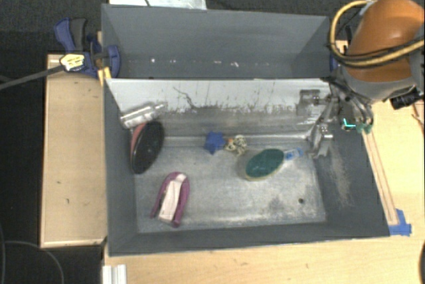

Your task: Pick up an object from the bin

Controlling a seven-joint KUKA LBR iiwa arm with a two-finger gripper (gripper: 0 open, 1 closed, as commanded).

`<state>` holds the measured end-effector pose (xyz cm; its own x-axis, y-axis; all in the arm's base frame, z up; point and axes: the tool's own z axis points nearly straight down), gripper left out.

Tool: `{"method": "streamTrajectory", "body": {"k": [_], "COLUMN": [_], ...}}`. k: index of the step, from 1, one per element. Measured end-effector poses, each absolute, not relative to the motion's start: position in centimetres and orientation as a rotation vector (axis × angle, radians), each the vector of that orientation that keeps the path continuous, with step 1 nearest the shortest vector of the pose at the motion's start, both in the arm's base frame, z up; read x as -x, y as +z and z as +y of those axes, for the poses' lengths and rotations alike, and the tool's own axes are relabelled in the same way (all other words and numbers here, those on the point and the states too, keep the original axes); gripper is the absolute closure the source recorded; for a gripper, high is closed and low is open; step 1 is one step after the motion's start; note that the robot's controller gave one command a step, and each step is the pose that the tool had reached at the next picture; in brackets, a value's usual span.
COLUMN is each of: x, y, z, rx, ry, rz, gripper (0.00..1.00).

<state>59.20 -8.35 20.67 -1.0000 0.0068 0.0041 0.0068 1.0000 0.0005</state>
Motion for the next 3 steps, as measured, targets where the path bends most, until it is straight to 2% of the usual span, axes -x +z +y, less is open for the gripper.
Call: {"method": "streamTrajectory", "body": {"k": [1, 2, 3], "x": [-57.3, -57.3, -53.0], "y": [14.6, 7.5, 7.0], "z": [-4.9, -2.4, 2.0], "rx": [0.051, 0.059, -0.292], "ry": [-0.005, -0.004, -0.003], "rz": [-3.136, -3.136, -3.127], "gripper": [0.0, 0.0, 0.0]}}
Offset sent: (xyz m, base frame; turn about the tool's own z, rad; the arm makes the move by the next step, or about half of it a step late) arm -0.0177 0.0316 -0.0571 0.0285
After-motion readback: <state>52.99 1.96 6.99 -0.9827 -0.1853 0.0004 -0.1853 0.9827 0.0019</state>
